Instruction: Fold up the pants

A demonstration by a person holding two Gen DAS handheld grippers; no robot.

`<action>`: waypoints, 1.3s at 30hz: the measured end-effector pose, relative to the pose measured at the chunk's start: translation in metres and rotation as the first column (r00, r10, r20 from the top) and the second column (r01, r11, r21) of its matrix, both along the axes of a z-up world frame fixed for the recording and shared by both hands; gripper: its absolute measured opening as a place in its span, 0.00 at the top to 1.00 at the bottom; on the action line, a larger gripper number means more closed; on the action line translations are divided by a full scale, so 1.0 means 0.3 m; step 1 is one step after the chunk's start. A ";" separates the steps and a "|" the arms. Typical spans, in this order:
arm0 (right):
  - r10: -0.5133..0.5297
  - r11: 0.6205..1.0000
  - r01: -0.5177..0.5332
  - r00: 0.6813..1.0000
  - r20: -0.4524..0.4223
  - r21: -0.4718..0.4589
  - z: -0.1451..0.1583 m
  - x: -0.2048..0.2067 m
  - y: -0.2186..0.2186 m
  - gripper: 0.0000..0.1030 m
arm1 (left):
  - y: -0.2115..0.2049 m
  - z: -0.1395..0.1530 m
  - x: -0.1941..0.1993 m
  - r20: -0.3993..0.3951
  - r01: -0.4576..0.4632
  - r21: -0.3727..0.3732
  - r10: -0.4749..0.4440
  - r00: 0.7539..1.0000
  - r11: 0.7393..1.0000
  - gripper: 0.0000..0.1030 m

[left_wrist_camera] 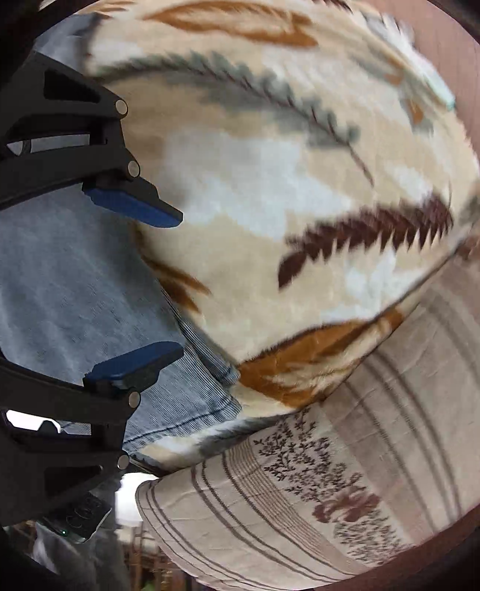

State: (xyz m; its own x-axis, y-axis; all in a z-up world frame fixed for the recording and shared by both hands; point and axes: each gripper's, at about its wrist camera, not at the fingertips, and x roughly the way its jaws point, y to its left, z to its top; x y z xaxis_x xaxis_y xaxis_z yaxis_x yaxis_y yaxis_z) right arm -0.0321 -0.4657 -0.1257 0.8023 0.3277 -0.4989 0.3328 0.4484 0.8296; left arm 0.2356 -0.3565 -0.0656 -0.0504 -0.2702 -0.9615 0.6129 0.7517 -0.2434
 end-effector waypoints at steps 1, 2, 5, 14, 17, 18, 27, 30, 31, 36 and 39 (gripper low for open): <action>-0.005 1.000 0.005 1.000 0.012 0.009 -0.006 -0.001 -0.002 0.36 | -0.020 -0.011 -0.001 -0.004 0.023 0.002 -0.023 1.000 1.000 0.38; -0.006 1.000 0.006 1.000 0.018 0.009 -0.008 0.000 -0.002 0.36 | -0.043 -0.024 -0.006 -0.011 0.051 0.001 -0.051 0.999 0.999 0.38; -0.005 1.000 0.005 0.999 0.042 -0.004 -0.010 0.007 0.005 0.34 | -0.108 -0.066 -0.040 -0.064 0.127 -0.022 -0.128 0.990 0.992 0.38; 0.001 1.000 0.001 0.998 0.069 -0.019 -0.036 0.043 -0.023 0.69 | -0.142 -0.072 -0.148 -0.058 0.227 -0.126 -0.235 0.970 0.966 0.36; 0.019 0.998 -0.015 0.998 0.059 -0.063 -0.018 0.073 -0.025 0.78 | -0.108 -0.061 -0.175 -0.013 0.203 -0.143 -0.207 0.978 0.969 0.76; 0.030 0.996 -0.024 0.998 0.058 -0.089 0.001 0.074 -0.021 0.80 | -0.088 -0.049 -0.176 -0.006 0.190 -0.150 -0.193 0.981 0.970 0.83; 0.184 0.868 -0.134 0.981 0.061 -0.477 0.294 0.099 0.173 0.84 | 0.154 0.171 -0.214 0.034 0.061 -0.291 -0.053 0.998 0.955 0.84; 0.259 0.787 -0.186 0.965 0.042 -0.588 0.361 0.116 0.300 0.84 | 0.275 0.212 -0.208 0.044 0.001 -0.288 0.012 0.999 0.958 0.84; 0.294 0.753 -0.213 0.955 0.030 -0.622 0.378 0.126 0.360 0.84 | 0.312 0.218 -0.193 0.049 -0.014 -0.279 0.029 0.998 0.960 0.84; 0.443 0.621 -0.343 0.896 -0.046 -0.704 0.389 0.173 0.628 0.84 | 0.582 0.177 -0.115 0.045 -0.171 -0.196 0.183 0.982 0.966 0.84; 0.519 0.507 -0.426 0.845 -0.130 -0.749 0.350 0.198 0.818 0.80 | 0.751 0.096 -0.107 0.016 -0.316 -0.133 0.321 0.947 0.939 0.84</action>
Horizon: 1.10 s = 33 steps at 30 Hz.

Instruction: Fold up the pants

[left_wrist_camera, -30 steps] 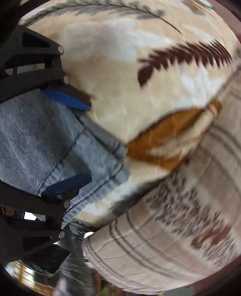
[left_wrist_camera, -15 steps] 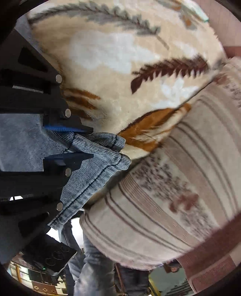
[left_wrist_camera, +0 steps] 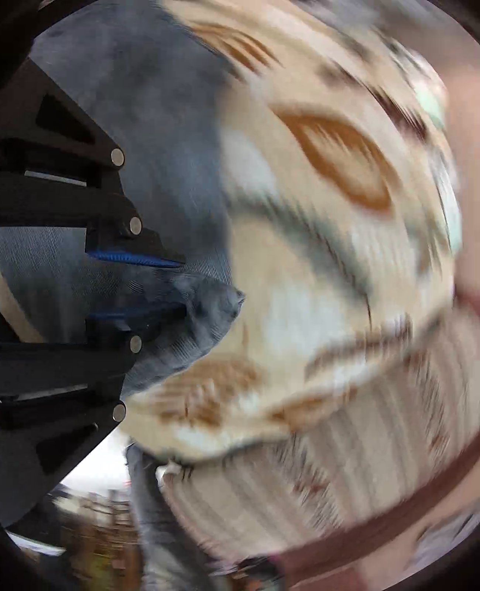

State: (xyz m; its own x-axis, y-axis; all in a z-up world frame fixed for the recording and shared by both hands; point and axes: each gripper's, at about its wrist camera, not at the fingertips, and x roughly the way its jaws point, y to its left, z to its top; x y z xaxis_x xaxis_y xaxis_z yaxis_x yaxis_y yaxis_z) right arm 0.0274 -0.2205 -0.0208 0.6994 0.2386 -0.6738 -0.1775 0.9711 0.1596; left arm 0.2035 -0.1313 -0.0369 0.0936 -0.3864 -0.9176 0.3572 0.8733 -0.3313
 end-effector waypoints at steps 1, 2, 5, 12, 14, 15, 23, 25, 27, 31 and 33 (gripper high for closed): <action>0.023 1.000 -0.023 1.000 -0.015 -0.011 -0.016 0.003 0.036 0.80 | 0.048 -0.030 0.003 -0.017 -0.045 0.021 0.045 0.999 0.999 0.84; 0.059 0.998 -0.061 0.997 -0.042 -0.030 -0.041 0.012 0.099 0.78 | 0.106 -0.059 0.005 -0.037 -0.090 0.039 0.092 0.995 0.995 0.84; 0.125 0.983 -0.139 0.986 -0.113 -0.124 -0.110 0.025 0.244 0.65 | 0.292 -0.127 -0.006 -0.106 -0.246 0.047 0.250 0.963 0.968 0.84; 0.190 0.978 -0.192 0.981 -0.039 -0.076 0.029 -0.114 0.199 0.43 | 0.464 -0.110 -0.091 -0.146 -0.389 -0.053 0.378 0.914 0.920 0.71; 0.165 0.986 -0.165 0.986 0.024 0.009 0.103 -0.138 0.103 0.35 | 0.458 -0.100 -0.106 -0.151 -0.392 -0.090 0.376 0.914 0.916 0.62; 0.103 0.992 -0.105 0.994 0.039 0.068 0.129 -0.127 0.021 0.25 | 0.444 -0.093 -0.121 -0.151 -0.391 -0.114 0.373 0.915 0.913 0.54; -0.147 0.916 0.234 0.952 -0.269 0.327 -0.057 0.270 -0.358 0.37 | 0.335 -0.154 -0.166 -0.227 -0.422 -0.143 0.385 0.895 0.895 0.41; -0.140 0.922 0.235 0.944 -0.298 0.309 -0.109 0.332 -0.342 0.38 | 0.309 -0.171 -0.163 -0.239 -0.432 -0.147 0.392 0.889 0.890 0.35; -0.084 0.919 0.201 0.940 -0.330 0.339 -0.165 0.393 -0.318 0.41 | 0.284 -0.173 -0.158 -0.247 -0.420 -0.178 0.373 0.894 0.890 0.34; -0.013 0.948 0.113 0.947 -0.320 0.296 -0.169 0.453 -0.272 0.93 | 0.218 -0.124 -0.122 -0.207 -0.365 -0.245 0.319 0.925 0.898 0.76; -0.026 0.938 0.086 0.984 -0.177 0.336 -0.056 0.431 -0.293 0.93 | 0.204 -0.083 -0.094 -0.132 -0.347 -0.248 0.323 0.937 0.905 0.77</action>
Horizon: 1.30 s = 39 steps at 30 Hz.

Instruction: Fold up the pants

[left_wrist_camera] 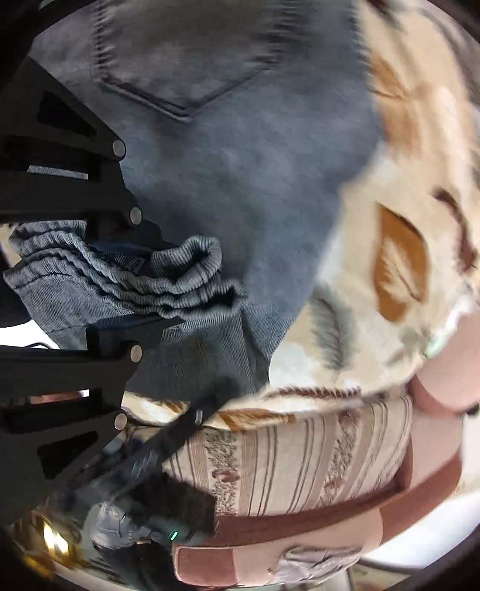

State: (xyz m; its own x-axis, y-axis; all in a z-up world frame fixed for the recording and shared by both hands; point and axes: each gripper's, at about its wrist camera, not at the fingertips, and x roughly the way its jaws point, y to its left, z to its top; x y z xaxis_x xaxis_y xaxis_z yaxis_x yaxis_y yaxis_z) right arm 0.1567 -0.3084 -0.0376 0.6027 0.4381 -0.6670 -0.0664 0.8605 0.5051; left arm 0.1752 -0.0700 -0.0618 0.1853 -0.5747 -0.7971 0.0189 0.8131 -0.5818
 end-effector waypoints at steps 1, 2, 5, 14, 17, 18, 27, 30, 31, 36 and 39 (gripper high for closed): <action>-0.022 1.000 0.022 0.999 0.034 0.000 0.020 0.003 -0.013 0.93 | -0.009 0.015 0.019 0.058 -0.008 0.069 0.004 0.998 0.998 0.76; -0.027 1.000 0.027 0.999 0.031 -0.009 0.013 0.019 -0.016 0.93 | -0.017 0.008 0.034 0.072 -0.006 0.101 -0.001 0.997 0.995 0.76; -0.017 0.984 0.000 0.996 -0.090 -0.177 -0.116 0.090 0.041 0.92 | -0.059 -0.068 0.077 0.010 0.018 0.203 -0.020 1.000 0.979 0.76; -0.069 0.996 0.074 0.993 -0.094 0.045 -0.071 -0.122 -0.128 0.60 | 0.077 -0.024 -0.028 0.008 -0.012 0.084 0.011 1.000 0.996 0.47; -0.046 0.997 0.054 0.990 -0.133 0.056 -0.096 -0.203 -0.126 0.60 | 0.087 -0.051 -0.086 -0.022 -0.026 0.026 0.027 0.999 0.999 0.46; -0.043 0.998 0.050 0.990 -0.135 0.044 -0.102 -0.212 -0.117 0.60 | 0.069 -0.057 -0.095 -0.025 -0.020 0.037 0.020 0.999 0.999 0.46; 0.022 0.988 -0.037 0.994 -0.104 -0.153 -0.060 -0.284 -0.012 0.68 | -0.023 -0.007 -0.199 0.091 0.028 0.297 -0.058 0.994 0.954 0.54; 0.021 0.987 -0.036 0.995 -0.099 -0.155 -0.038 -0.307 -0.009 0.68 | -0.013 0.015 -0.216 0.112 0.018 0.305 -0.054 0.992 0.952 0.54; 0.017 0.988 -0.032 0.994 -0.103 -0.154 -0.041 -0.307 -0.009 0.68 | -0.010 0.019 -0.219 0.114 0.018 0.310 -0.056 0.992 0.950 0.54; -0.023 0.990 0.003 0.990 -0.142 -0.142 -0.070 -0.324 -0.025 0.65 | 0.000 0.027 -0.231 0.117 0.014 0.324 -0.054 0.992 0.946 0.54; -0.047 0.991 0.027 0.987 -0.156 -0.128 -0.086 -0.328 -0.033 0.61 | 0.001 0.030 -0.240 0.113 0.015 0.324 -0.054 0.992 0.946 0.54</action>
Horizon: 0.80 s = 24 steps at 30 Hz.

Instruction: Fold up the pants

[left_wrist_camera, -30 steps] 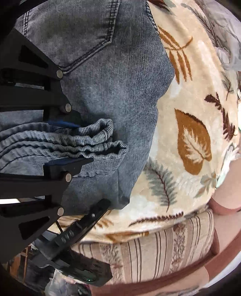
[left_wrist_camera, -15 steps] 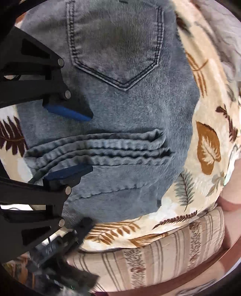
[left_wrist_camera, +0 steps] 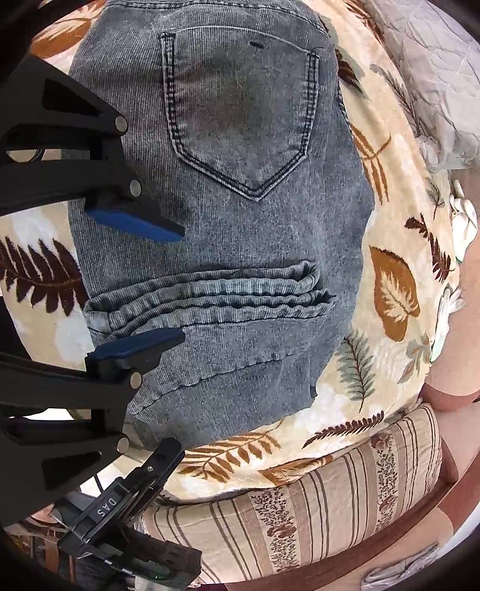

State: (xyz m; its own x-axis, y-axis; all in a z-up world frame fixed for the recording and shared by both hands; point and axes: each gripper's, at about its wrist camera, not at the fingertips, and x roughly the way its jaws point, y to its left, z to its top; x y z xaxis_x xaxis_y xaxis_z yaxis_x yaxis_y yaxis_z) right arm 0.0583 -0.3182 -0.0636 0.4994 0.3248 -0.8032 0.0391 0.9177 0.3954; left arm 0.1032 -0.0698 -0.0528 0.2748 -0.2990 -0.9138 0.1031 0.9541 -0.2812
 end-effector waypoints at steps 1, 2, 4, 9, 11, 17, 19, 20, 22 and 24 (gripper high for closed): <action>-0.005 1.000 0.005 1.000 -0.007 0.010 -0.008 0.005 0.001 0.60 | 0.001 -0.003 -0.005 -0.010 0.001 -0.013 -0.001 1.000 1.000 0.52; -0.004 1.000 0.004 1.000 -0.015 0.024 -0.015 0.006 0.003 0.60 | 0.002 -0.008 -0.010 -0.031 0.005 -0.037 -0.006 0.999 0.999 0.50; 0.007 0.999 -0.006 1.000 -0.029 0.050 -0.025 0.013 0.014 0.60 | 0.001 -0.030 -0.029 -0.090 0.009 -0.124 -0.020 0.996 0.992 0.43; 0.047 0.997 -0.051 0.997 0.059 0.063 0.021 -0.009 0.040 0.77 | -0.024 -0.101 -0.058 -0.155 -0.001 -0.191 -0.029 0.988 0.982 0.40; 0.068 0.998 -0.068 0.997 0.034 -0.011 0.002 -0.007 0.060 0.78 | -0.038 -0.107 -0.054 -0.133 0.007 -0.142 -0.026 0.991 0.990 0.52; 0.092 0.995 -0.089 0.994 0.065 -0.054 0.064 0.007 0.045 0.72 | -0.002 0.002 -0.036 -0.059 0.036 -0.173 -0.047 0.997 0.984 0.67; 0.024 0.999 -0.027 0.992 0.121 0.022 0.115 0.052 -0.010 0.65 | 0.020 0.047 0.006 -0.007 0.017 -0.157 -0.018 1.000 0.987 0.62; -0.004 0.999 -0.002 0.992 0.125 0.048 0.126 0.085 -0.021 0.57 | 0.027 0.060 0.038 0.018 0.003 -0.123 -0.001 1.000 0.992 0.57; -0.017 0.995 0.006 0.994 0.109 0.099 0.117 0.192 -0.034 0.56 | 0.046 0.054 0.133 0.015 -0.045 -0.095 0.047 0.999 0.994 0.48; -0.015 0.997 0.010 0.998 0.066 0.079 0.084 0.277 -0.021 0.56 | 0.053 0.016 0.205 -0.050 -0.080 -0.129 0.074 0.996 0.988 0.48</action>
